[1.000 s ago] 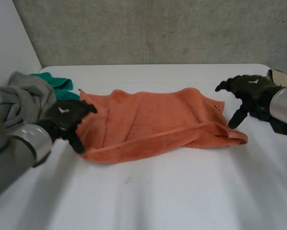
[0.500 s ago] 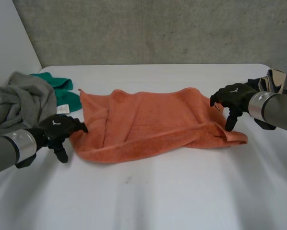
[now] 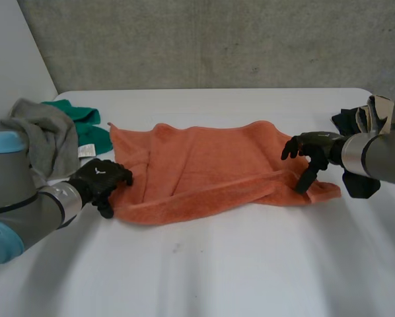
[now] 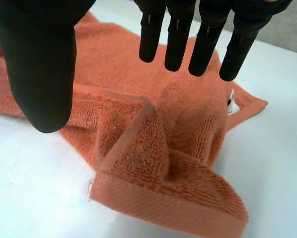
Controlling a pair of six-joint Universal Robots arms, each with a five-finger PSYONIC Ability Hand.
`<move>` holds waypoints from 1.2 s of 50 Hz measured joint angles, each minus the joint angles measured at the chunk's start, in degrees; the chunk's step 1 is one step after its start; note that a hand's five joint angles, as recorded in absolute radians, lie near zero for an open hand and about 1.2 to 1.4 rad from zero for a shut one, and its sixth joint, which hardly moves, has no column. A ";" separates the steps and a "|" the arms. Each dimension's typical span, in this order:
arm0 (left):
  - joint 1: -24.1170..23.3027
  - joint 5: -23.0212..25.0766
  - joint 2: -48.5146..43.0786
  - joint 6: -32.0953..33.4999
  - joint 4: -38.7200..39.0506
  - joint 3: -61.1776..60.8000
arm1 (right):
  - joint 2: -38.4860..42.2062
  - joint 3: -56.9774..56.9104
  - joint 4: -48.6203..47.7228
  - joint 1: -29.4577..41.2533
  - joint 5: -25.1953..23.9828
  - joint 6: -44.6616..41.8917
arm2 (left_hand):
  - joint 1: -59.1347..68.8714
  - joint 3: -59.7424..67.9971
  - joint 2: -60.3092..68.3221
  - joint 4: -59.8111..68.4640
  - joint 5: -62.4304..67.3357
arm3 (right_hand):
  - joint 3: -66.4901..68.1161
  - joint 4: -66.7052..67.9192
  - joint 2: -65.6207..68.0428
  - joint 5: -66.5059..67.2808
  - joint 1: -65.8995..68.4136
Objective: Fold the laundry.
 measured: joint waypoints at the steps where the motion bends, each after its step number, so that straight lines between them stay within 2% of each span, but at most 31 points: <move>1: -0.14 -0.02 -0.14 0.01 -0.11 0.13 | -0.44 1.04 -1.29 0.27 0.55 0.79 | 0.30 0.33 0.22 0.29 0.19 | 0.00 0.00 0.00 -0.12 -0.17; 8: -0.90 -0.17 -0.42 -0.15 -0.64 0.57 | -0.36 5.72 -11.30 2.35 7.33 3.86 | 3.88 3.09 2.84 2.99 2.58 | 0.00 0.00 0.00 -0.16 -0.26; 15: -1.56 -0.56 -0.22 -0.54 -0.34 0.54 | 4.03 3.84 -13.39 3.57 11.30 3.06 | 4.06 3.20 2.99 3.17 2.76 | 1.83 1.76 1.90 3.04 1.35; 17: -1.78 -0.70 -0.12 -0.68 -0.17 0.52 | 5.50 2.80 -13.17 3.86 11.88 2.97 | 3.89 3.20 2.99 3.14 2.71 | 7.03 7.42 7.30 9.28 7.00; 18: -1.91 -0.80 -0.03 -0.78 -0.06 0.50 | 6.04 2.39 -13.02 4.00 12.03 3.00 | 3.86 3.19 2.98 3.12 2.66 | 14.46 14.78 14.88 16.66 13.82; 19: -2.07 -0.95 0.14 -0.93 0.09 0.46 | 6.77 1.78 -12.80 4.20 12.19 3.11 | 3.86 3.13 2.96 3.07 2.57 | 26.99 27.39 28.07 28.05 26.97; 20: -2.15 -1.04 0.23 -1.02 0.16 0.44 | 6.97 1.56 -12.72 4.28 12.23 3.17 | 3.86 3.11 2.95 3.07 2.54 | 29.21 29.66 30.46 31.48 30.39; 21: -2.26 -1.22 0.45 -1.21 0.30 0.39 | 7.24 1.15 -12.59 4.42 12.26 3.34 | 3.86 3.11 2.95 3.07 2.52 | 38.50 39.06 39.81 40.89 38.40; 25: -2.38 -1.82 1.26 -1.94 0.60 0.22 | 5.86 0.76 -12.82 4.75 12.03 3.84 | 3.76 3.05 2.89 2.79 2.04 | 42.30 43.20 42.26 43.36 38.82; 32: -1.96 -2.54 3.23 -4.18 0.81 -0.34 | -6.48 3.09 -15.56 5.46 8.75 2.89 | -1.60 -1.98 -1.93 -2.86 -3.48 | 42.31 43.26 42.26 43.36 38.82; 39: -1.66 -2.88 3.04 -5.81 1.05 -0.52 | -20.70 5.92 -16.15 7.08 3.20 -0.46 | -7.43 -8.11 -8.14 -8.77 -9.75 | 42.32 43.36 42.26 43.36 38.82; 44: -1.96 -3.38 1.95 -6.41 1.79 -0.23 | -27.96 6.64 -15.45 8.19 0.61 -0.51 | -7.44 -8.81 -9.00 -9.45 -10.54 | 42.32 43.48 42.26 43.36 38.82; 53: -3.06 -4.96 1.40 -6.56 2.28 0.44 | -34.41 5.93 -15.90 8.23 -0.48 2.11 | -7.43 -8.80 -9.00 -9.40 -10.36 | 42.56 43.49 42.26 43.36 38.82; 60: -1.93 -6.80 7.25 -8.31 1.50 -1.87 | -33.48 6.60 -16.57 8.02 -0.26 2.89 | -7.43 -8.80 -9.00 -9.42 -10.35 | 42.67 43.49 42.26 43.36 38.82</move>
